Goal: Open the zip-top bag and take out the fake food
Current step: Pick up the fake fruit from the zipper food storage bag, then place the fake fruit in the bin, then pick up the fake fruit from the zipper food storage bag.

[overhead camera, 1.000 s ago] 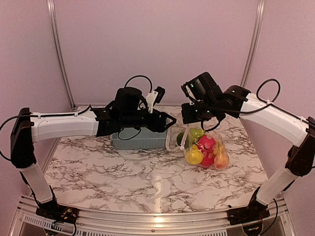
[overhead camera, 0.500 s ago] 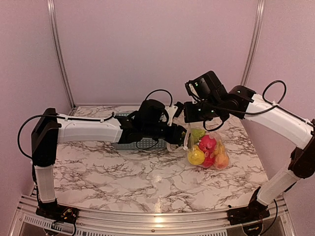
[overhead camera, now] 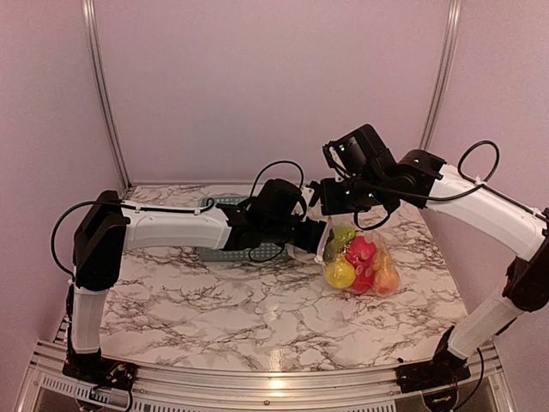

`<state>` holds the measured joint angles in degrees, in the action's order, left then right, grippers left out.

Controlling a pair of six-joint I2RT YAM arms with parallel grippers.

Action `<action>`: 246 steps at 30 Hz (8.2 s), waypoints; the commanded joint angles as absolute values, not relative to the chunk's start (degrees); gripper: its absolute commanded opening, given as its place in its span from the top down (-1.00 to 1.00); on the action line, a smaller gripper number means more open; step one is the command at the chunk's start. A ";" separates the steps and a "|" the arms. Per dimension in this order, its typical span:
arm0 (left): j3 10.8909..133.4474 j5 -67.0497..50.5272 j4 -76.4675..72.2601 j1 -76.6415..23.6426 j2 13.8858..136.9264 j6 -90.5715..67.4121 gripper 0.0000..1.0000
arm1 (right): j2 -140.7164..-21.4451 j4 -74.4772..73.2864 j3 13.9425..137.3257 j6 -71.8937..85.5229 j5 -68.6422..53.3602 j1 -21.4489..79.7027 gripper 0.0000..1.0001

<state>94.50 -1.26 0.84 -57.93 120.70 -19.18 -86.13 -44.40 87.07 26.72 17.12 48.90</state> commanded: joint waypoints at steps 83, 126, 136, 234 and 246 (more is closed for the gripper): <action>79.07 -2.60 -10.92 -58.13 102.15 -18.33 0.26 | -83.04 -42.86 83.68 29.50 22.57 49.82 1.00; 71.29 16.25 -3.10 -37.88 105.41 -19.61 -0.20 | -82.90 -43.55 85.34 29.08 24.70 49.85 1.00; 70.14 14.99 -3.86 -37.88 103.44 -19.59 -0.37 | -82.80 -43.68 85.17 29.17 24.52 49.84 1.00; 62.75 -9.05 -15.50 -60.41 103.92 -0.26 -0.23 | -80.31 -52.06 81.07 31.09 19.16 63.63 0.96; 62.73 -9.90 -19.19 -61.52 107.66 -1.58 -0.19 | -73.92 -51.49 77.91 35.81 22.43 61.91 -0.21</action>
